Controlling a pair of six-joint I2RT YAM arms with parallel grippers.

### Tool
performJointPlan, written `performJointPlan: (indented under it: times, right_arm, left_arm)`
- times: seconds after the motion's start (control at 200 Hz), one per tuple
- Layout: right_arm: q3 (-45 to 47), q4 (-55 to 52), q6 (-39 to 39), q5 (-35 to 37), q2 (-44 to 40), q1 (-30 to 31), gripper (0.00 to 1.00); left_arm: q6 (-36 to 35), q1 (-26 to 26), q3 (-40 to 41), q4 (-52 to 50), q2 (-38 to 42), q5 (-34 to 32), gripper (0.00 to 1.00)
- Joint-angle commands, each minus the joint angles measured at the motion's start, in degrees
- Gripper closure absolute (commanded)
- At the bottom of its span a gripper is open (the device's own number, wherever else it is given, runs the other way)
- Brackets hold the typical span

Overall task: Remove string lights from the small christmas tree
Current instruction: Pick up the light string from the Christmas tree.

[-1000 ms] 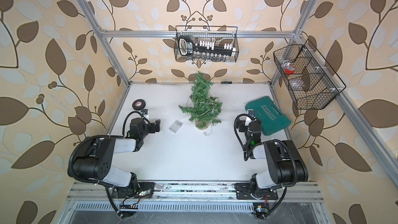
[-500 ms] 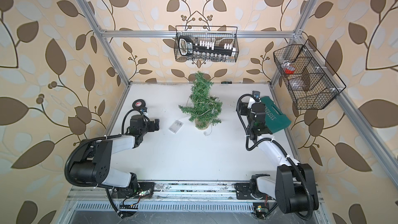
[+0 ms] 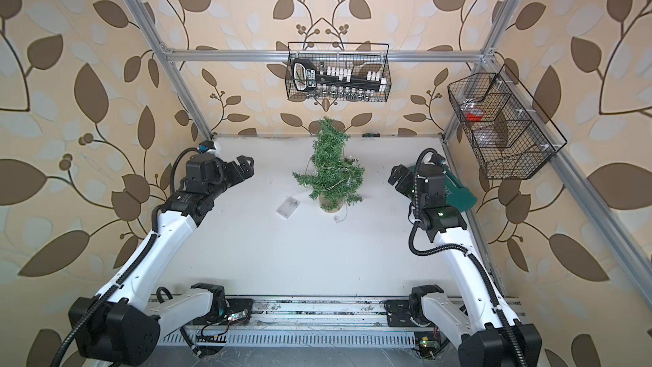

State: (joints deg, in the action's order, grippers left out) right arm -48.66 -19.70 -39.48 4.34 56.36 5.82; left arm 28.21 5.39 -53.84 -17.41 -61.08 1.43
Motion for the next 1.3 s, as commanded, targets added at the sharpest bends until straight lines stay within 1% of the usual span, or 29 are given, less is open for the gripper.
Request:
performJointPlan:
  times: [0.0, 0.115, 0.165, 0.245, 0.345, 0.375, 0.475, 0.565, 0.645, 0.72, 0.77, 0.82, 0.92, 1.02, 1.095, 1.18, 1.25, 1.3]
  right_arm:
    - [4.3, -5.1, -3.3, -6.8, -3.0, 0.8, 0.0]
    - [8.6, -5.8, -1.4, -11.3, -6.0, 1.2, 0.0]
    - [9.9, -6.8, -0.2, -11.8, -7.0, 2.1, 0.0]
    - [12.8, -7.1, -0.3, -13.0, -9.1, 4.0, 0.01]
    - [17.0, -2.2, -2.2, -16.2, -11.0, 8.0, 0.08]
    - [17.8, -0.6, -2.6, -16.3, -10.9, 10.3, 0.09]
    - [19.8, 2.7, -3.0, -13.1, -9.7, 18.3, 0.12]
    - [20.9, 5.3, -3.8, -11.1, -8.2, 23.4, 0.13]
    - [21.6, 8.6, -4.2, -9.6, -6.6, 24.5, 0.15]
    - [21.2, 12.4, -4.1, -9.7, -3.2, 24.4, 0.19]
    - [19.8, 13.6, -3.6, -10.8, 0.1, 24.4, 0.21]
    - [18.2, 14.6, -2.8, -12.2, 3.5, 24.5, 0.23]
    - [16.0, 17.5, -2.0, -13.1, 8.5, 24.4, 0.27]
    - [13.7, 18.4, -1.1, -13.6, 11.7, 24.0, 0.3]
    - [12.7, 19.9, -1.4, -14.5, 13.6, 23.7, 0.37]
    - [12.1, 21.1, -2.1, -15.4, 15.5, 23.7, 0.47]
    - [12.1, 21.7, -2.5, -15.8, 16.1, 23.7, 0.55]
    - [12.2, 21.7, -2.6, -15.1, 16.1, 23.7, 0.57]
  left_arm:
    - [5.8, 0.3, 3.9, -9.9, 5.1, 3.9, 0.01]
    - [8.5, 0.3, 7.6, -13.1, 7.6, 7.6, 0.01]
    - [9.9, 0.3, 9.3, -13.5, 8.5, 8.0, 0.01]
    - [10.0, 0.3, 11.8, -13.1, 10.4, 9.2, 0.01]
    - [7.9, 0.4, 14.2, -12.1, 11.7, 11.3, 0.01]
    - [7.4, 0.4, 15.0, -11.7, 12.0, 11.4, 0.01]
    - [7.9, 0.6, 17.2, -11.7, 14.2, 7.6, 0.01]
    - [11.4, 0.6, 18.7, -13.6, 17.6, 2.1, 0.01]
    - [12.3, 0.6, 20.3, -15.2, 20.3, -0.3, 0.01]
    - [8.3, 0.6, 21.5, -15.2, 21.6, 2.5, 0.01]
    - [9.9, 0.6, 22.1, -16.2, 21.8, 2.1, 0.01]
    - [11.5, 0.6, 22.9, -15.3, 21.0, 2.7, 0.01]
    - [11.5, 0.6, 23.9, -12.0, 17.3, 5.3, 0.01]
    - [9.9, 0.6, 21.5, -13.7, 9.6, 7.5, 0.01]
    - [8.3, 0.8, 18.6, -16.2, 3.0, 8.2, 0.01]
    - [9.2, 1.7, 17.1, -16.3, -1.5, 7.3, 0.01]
    - [11.6, 3.4, 16.3, -16.2, -2.8, 5.1, 0.01]
    - [12.7, 5.3, 15.7, -15.6, -2.9, 3.3, 0.01]
